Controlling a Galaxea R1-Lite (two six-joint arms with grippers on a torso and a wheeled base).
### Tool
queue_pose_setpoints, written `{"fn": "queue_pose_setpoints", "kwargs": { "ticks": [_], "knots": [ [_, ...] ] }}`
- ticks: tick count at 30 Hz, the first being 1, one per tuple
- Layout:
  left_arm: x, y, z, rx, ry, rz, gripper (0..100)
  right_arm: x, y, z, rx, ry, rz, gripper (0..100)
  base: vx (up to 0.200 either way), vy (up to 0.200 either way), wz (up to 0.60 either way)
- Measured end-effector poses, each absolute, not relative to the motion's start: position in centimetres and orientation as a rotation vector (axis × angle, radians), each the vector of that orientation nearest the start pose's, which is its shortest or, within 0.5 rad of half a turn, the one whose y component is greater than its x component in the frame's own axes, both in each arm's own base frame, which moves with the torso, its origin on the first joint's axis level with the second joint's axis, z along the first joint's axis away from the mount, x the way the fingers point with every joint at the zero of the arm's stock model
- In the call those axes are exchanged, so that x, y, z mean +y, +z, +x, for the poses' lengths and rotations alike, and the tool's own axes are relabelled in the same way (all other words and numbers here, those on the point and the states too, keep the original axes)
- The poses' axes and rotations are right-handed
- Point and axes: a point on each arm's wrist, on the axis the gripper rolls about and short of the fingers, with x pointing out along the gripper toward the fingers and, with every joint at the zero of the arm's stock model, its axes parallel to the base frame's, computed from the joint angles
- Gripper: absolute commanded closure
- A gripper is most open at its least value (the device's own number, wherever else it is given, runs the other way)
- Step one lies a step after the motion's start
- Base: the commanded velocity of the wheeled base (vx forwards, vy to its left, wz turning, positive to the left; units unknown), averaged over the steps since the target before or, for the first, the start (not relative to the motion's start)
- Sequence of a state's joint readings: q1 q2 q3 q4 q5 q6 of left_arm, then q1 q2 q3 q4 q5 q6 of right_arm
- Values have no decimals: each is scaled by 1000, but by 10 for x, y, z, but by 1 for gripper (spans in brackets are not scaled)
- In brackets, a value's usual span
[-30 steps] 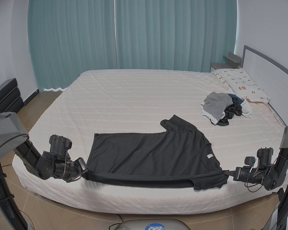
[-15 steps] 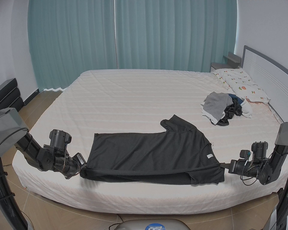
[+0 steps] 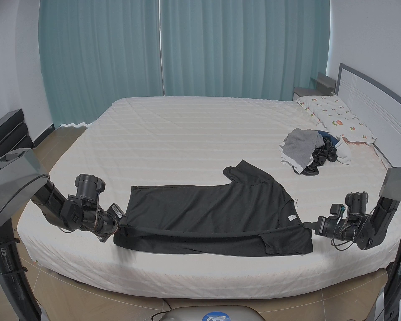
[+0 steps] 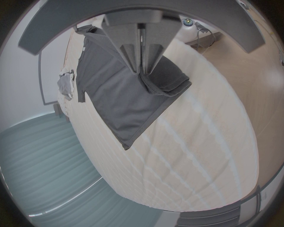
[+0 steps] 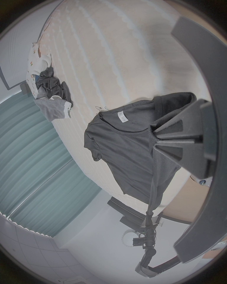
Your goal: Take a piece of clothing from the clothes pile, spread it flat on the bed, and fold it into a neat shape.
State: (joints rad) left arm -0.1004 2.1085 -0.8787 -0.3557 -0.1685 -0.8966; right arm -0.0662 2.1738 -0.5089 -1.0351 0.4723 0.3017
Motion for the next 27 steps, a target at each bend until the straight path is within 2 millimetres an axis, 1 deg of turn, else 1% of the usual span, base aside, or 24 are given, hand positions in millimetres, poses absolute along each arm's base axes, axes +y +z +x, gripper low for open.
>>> {"fn": "queue_pose_setpoints", "kwargs": {
  "ticks": [3,8,16,23,27],
  "knots": [
    [-39,39,357,909,176,-899,100,-11,6,319,658,296,470,100,0,0,0],
    [-39,32,365,909,188,-912,100,-11,1,329,653,289,495,100,0,0,0],
    [-40,23,376,909,197,-912,100,-10,-8,338,657,288,510,100,0,0,0],
    [-41,18,388,877,241,-931,100,-8,-15,348,662,271,564,100,0,0,0],
    [-42,14,392,875,252,-934,100,-8,-20,353,665,259,583,100,0,0,0]
  ]
}}
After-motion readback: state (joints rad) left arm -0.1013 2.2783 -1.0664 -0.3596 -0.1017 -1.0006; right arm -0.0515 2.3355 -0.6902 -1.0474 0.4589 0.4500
